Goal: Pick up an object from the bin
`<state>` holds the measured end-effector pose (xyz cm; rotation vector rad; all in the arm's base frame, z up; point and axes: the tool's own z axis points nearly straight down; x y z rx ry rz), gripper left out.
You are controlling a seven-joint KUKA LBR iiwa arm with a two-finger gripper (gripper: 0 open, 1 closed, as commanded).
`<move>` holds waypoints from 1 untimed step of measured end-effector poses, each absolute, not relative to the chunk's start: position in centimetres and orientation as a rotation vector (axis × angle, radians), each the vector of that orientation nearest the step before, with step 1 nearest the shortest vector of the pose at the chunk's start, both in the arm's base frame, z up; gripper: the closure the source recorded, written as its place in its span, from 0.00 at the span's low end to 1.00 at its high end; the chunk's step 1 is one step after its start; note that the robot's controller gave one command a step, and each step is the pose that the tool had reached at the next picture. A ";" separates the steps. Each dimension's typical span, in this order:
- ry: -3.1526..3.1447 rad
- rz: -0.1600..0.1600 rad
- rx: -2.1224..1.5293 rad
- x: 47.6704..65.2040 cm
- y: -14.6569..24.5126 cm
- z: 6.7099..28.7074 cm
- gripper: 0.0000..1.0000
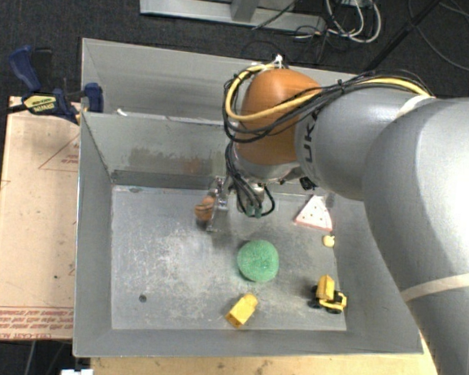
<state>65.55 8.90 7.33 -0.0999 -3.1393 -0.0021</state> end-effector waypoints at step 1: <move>-3.141 -0.002 -0.101 65.6 8.9 8.2 1.00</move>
Offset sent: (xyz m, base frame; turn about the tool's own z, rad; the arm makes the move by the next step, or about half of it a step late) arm 0.0001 0.0001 0.0116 0.0000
